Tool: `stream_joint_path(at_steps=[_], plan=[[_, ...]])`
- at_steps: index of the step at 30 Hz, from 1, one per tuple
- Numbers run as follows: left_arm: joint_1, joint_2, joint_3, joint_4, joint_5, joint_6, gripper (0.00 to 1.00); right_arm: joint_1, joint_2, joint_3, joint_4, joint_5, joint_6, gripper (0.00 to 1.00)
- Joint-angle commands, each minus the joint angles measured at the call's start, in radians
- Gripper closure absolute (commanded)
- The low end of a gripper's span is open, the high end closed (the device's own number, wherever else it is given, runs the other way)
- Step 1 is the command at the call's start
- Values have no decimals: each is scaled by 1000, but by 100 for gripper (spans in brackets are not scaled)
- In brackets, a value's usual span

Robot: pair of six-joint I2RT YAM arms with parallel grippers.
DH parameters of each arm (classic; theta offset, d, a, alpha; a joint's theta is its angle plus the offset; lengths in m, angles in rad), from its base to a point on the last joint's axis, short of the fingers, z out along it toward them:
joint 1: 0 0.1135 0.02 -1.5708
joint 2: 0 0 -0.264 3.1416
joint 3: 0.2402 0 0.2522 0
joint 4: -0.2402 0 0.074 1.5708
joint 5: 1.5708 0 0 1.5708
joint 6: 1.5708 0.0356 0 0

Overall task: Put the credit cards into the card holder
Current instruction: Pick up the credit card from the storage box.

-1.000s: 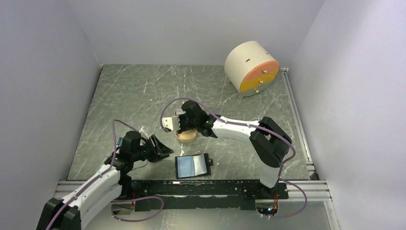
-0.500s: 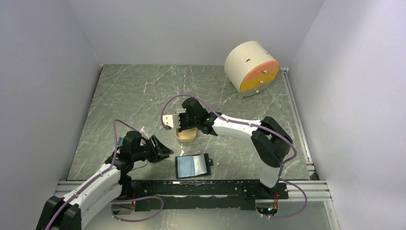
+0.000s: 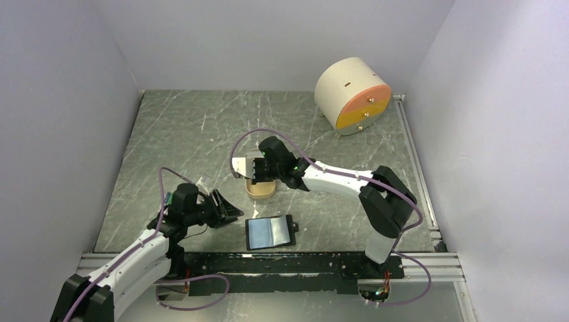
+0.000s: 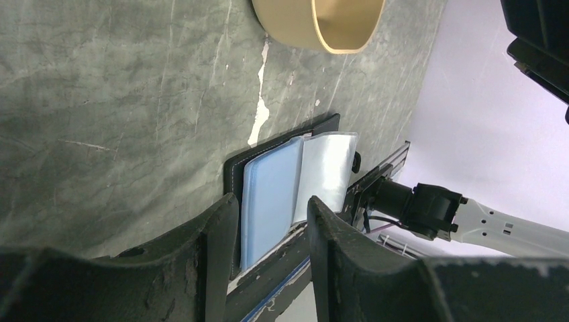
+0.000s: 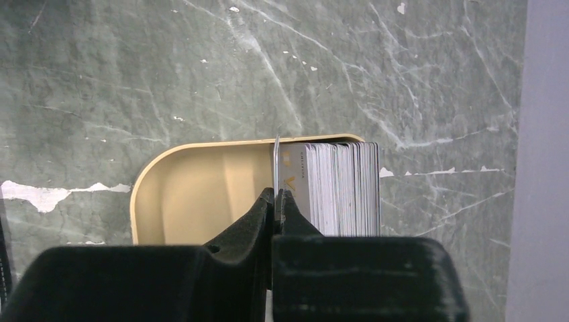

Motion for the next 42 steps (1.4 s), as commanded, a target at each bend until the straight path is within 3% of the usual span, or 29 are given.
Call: stream_joint_path(at_steps=[1, 7, 18, 23, 34, 42], plan=[[9, 2, 30, 13, 26, 6, 52, -7, -19, -4, 11, -10, 40, 100], [9, 3, 32, 15, 33, 21, 52, -9, -83, -9, 53, -54, 191, 100], [8, 37, 19, 74, 75, 29, 52, -8, -228, -44, 62, 8, 752, 100], [8, 40, 19, 72, 75, 33, 52, -11, -199, -57, 71, 26, 635, 100], [8, -22, 35, 3, 62, 32, 52, -44, 176, 306, -311, 63, 232, 100], [8, -41, 39, -27, 56, 36, 52, -65, 250, 399, -475, 18, 39, 100]])
